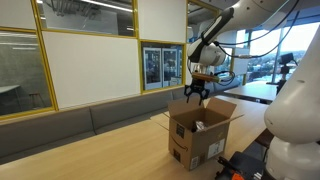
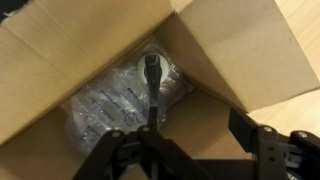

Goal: Put the white bottle in the box

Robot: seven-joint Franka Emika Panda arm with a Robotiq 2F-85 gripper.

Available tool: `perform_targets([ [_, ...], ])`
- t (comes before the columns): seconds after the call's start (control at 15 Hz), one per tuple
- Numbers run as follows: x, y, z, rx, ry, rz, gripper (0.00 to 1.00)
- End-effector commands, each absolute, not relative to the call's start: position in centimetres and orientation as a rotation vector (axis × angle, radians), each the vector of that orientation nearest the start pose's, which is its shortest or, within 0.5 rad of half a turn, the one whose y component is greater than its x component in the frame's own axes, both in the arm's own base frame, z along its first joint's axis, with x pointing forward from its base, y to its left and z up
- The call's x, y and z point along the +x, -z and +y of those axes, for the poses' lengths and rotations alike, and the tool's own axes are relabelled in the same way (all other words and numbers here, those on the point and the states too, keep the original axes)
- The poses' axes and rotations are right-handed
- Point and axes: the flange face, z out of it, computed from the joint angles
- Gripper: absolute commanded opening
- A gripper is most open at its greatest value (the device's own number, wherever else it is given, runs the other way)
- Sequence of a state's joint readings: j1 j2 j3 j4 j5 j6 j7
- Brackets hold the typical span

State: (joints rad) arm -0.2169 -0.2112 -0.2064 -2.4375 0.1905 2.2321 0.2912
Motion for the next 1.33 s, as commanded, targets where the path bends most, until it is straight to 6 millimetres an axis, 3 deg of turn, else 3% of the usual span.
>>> perform_targets([
  [0.0,40.6,-39.5,-17.9,-2.671,0.104,1.229,1.00],
  [0.27,40.1,-40.4,-17.5,-2.691,0.116,1.238,1.00],
  [0.47,40.2,-42.3,-16.8,-2.771,0.095,1.223,1.00],
  [0.87,38.9,-49.6,-12.5,-3.017,-0.017,1.114,1.00],
  [1.27,34.4,-55.5,-8.2,-3.192,-0.130,0.922,1.00],
])
